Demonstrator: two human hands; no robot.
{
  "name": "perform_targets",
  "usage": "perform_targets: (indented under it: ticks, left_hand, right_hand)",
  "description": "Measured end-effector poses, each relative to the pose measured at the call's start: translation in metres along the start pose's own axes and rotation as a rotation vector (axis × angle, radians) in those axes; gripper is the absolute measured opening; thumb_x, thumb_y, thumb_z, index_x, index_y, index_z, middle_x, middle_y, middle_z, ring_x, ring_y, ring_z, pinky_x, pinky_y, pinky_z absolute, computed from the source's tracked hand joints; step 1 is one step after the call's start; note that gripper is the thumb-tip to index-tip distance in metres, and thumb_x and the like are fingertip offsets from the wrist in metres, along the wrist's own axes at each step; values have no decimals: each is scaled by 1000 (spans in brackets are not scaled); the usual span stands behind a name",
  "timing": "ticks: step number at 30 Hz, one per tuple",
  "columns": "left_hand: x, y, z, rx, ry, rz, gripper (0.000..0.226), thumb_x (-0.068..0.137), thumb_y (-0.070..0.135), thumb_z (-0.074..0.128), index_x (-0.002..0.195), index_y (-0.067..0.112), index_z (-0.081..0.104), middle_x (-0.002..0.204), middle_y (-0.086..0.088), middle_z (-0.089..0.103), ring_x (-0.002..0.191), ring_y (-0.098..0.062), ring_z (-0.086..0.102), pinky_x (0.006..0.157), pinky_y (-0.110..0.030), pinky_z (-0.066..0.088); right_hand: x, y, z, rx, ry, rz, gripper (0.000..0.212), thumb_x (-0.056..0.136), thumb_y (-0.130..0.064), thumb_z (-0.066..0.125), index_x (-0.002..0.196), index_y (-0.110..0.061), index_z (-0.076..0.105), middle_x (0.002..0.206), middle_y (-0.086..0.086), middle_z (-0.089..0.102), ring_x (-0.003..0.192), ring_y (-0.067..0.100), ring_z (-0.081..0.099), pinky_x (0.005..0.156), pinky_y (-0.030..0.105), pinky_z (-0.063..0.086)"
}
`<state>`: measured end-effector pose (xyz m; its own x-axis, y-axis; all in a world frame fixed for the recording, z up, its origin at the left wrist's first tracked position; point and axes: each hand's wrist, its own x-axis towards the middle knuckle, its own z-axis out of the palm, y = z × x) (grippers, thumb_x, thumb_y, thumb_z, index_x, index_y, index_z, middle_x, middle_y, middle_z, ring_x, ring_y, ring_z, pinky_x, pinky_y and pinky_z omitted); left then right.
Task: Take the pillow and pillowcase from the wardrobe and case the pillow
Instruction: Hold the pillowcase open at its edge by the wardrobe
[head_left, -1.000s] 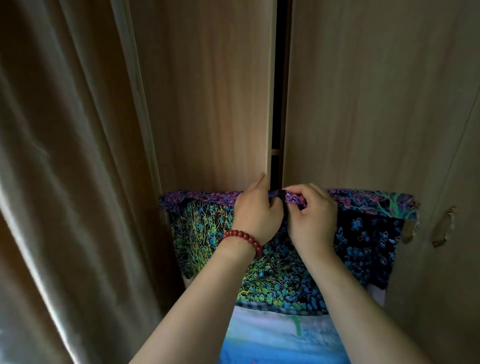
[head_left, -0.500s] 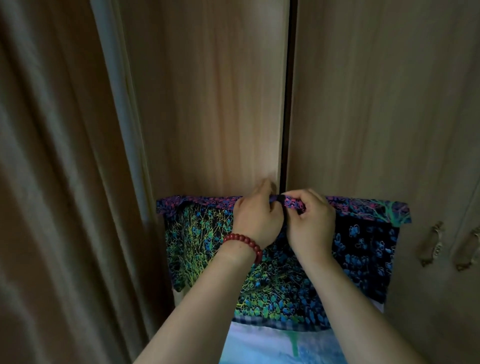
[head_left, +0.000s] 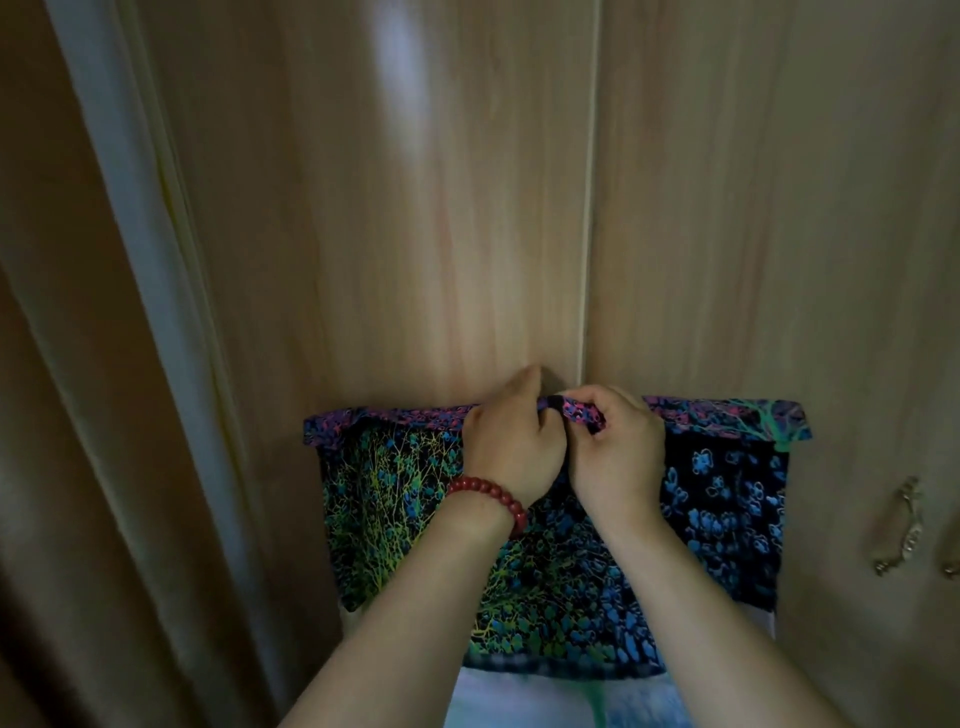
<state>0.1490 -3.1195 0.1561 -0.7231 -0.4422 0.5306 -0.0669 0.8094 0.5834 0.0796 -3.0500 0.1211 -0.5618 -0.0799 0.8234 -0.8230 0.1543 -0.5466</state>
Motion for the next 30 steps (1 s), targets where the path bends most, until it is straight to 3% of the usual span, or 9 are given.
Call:
perform_targets:
  ticks: [3, 5, 7, 12, 21, 24, 27, 28, 30]
  left_hand:
    - [12, -12, 3, 9, -15, 23, 39, 87, 11, 38, 124, 16, 47, 121, -6, 60, 114, -24, 53, 106, -42, 34]
    - [18, -19, 5, 31, -45, 57, 49, 88, 10, 36, 137, 17, 37, 144, -3, 44, 133, -17, 37, 113, -42, 23]
    - [21, -25, 8, 64, -80, 103, 55, 91, 11, 33, 145, 20, 24, 154, 1, 25, 141, -10, 22, 116, -43, 15]
    - [30, -32, 14, 94, -118, 149, 57, 94, 15, 29, 148, 23, 9, 158, 5, 7, 142, -3, 9, 114, -39, 9]
    - [34, -38, 10, 90, -161, 159, 60, 94, 12, 30, 147, 25, 7, 157, 8, 6, 141, -2, 13, 118, -38, 10]
    - [32, -36, 5, 71, -190, 120, 59, 93, 15, 38, 147, 22, 16, 157, 6, 13, 142, -8, 18, 117, -43, 16]
    - [29, -37, -8, 216, -114, 69, 36, 86, 41, 52, 121, 33, 52, 132, 6, 52, 125, -17, 43, 107, -52, 27]
    - [26, -38, -15, 279, -133, 27, 37, 79, 54, 57, 111, 38, 57, 120, 9, 58, 117, -17, 49, 105, -54, 26]
    - [21, -39, -24, 338, -255, -24, 57, 60, 69, 65, 111, 46, 55, 116, 14, 62, 113, -16, 52, 109, -60, 16]
  right_hand:
    - [6, 1, 14, -1, 2, -5, 23, 72, 2, 65, 86, -15, 70, 79, -1, 67, 75, 22, 61, 72, 52, 50]
    - [10, 3, 20, -4, 16, -18, 23, 70, 3, 66, 85, -14, 70, 78, -2, 67, 75, 22, 62, 72, 51, 50]
    - [13, 7, 25, -9, 24, -15, 23, 70, 3, 66, 86, -13, 71, 79, -2, 67, 75, 21, 62, 73, 50, 51]
    - [21, 13, 33, -20, 65, -16, 20, 72, 5, 65, 86, -8, 71, 79, 5, 70, 75, 15, 58, 72, 44, 52]
    - [24, 16, 38, -12, 50, 4, 19, 73, 4, 64, 87, -7, 71, 80, 5, 70, 75, 16, 59, 72, 40, 52]
    - [19, 16, 32, 3, 26, 11, 19, 74, 2, 64, 86, -10, 71, 79, 0, 68, 75, 12, 58, 70, 34, 51]
    - [12, 16, 23, 19, 5, 35, 18, 74, 1, 66, 84, -14, 71, 75, -7, 63, 67, 9, 55, 63, 23, 43]
    - [10, 16, 19, 28, -1, 49, 19, 74, 0, 66, 84, -15, 71, 74, -9, 62, 62, 9, 53, 60, 20, 41]
    - [4, 14, 11, 47, -16, 84, 21, 75, -1, 66, 84, -18, 70, 74, -10, 62, 57, 7, 52, 57, 18, 41]
